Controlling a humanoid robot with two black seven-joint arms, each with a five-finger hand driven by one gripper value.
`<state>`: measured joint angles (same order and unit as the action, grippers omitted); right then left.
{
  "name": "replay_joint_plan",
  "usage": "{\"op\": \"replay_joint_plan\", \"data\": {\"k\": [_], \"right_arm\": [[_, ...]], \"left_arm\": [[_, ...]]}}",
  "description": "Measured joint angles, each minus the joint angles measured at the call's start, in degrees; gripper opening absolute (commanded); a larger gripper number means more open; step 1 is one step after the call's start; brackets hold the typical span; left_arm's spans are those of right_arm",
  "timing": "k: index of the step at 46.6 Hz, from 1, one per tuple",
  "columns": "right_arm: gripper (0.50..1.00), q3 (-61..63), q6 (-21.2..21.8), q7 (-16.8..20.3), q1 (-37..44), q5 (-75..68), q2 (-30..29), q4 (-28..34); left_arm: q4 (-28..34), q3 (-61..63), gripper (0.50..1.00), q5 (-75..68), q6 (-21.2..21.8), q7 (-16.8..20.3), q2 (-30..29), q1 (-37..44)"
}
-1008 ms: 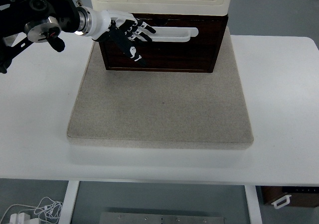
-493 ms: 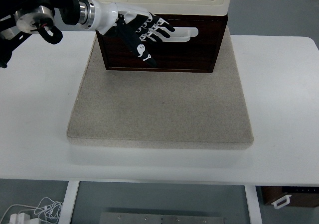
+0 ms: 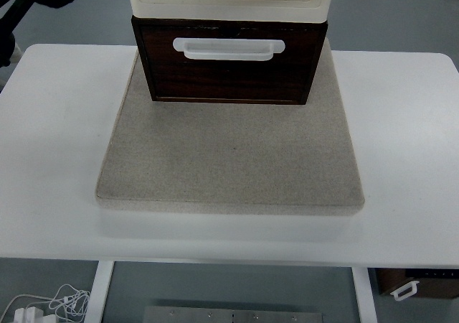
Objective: Close drawer under combined cabinet
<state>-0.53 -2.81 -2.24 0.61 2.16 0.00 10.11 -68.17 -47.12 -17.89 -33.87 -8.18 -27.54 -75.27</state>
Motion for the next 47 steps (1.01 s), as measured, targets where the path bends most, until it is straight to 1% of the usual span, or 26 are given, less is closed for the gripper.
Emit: {"op": "replay_joint_plan", "data": {"k": [4,10,18,21,23,28,31,40,47], "right_arm": [[0.952,0.0,0.0,0.0,0.0,0.0,0.0,0.0],[0.952,0.0,0.0,0.0,0.0,0.0,0.0,0.0],[0.952,0.0,0.0,0.0,0.0,0.0,0.0,0.0],[0.952,0.0,0.0,0.0,0.0,0.0,0.0,0.0],[0.952,0.0,0.0,0.0,0.0,0.0,0.0,0.0],[0.952,0.0,0.0,0.0,0.0,0.0,0.0,0.0],[0.952,0.0,0.0,0.0,0.0,0.0,0.0,0.0],[0.952,0.0,0.0,0.0,0.0,0.0,0.0,0.0],[0.952,0.0,0.0,0.0,0.0,0.0,0.0,0.0]], "left_arm": [[2.2,-5.0,1.0,0.0,0.4,2.4,2.8,-0.1],[6.3,-11.8,1.0,0.0,0.7,4.0,5.7,-0.1],[10.3,-18.9,1.0,0.2,0.9,9.8,7.2,-0.2],[11.6,-20.5,1.0,0.8,2.0,11.7,7.2,-0.1],[12.8,-21.2,1.0,1.3,3.7,12.4,7.2,-0.1],[15.7,-22.2,1.0,2.1,9.7,14.0,7.2,-0.1],[18.0,-22.9,1.0,2.6,11.8,14.9,6.8,-0.2],[28.8,-23.7,1.0,5.5,13.1,15.4,6.5,-1.7],[35.0,-23.8,1.0,8.5,13.7,15.4,5.8,-2.8]]}}
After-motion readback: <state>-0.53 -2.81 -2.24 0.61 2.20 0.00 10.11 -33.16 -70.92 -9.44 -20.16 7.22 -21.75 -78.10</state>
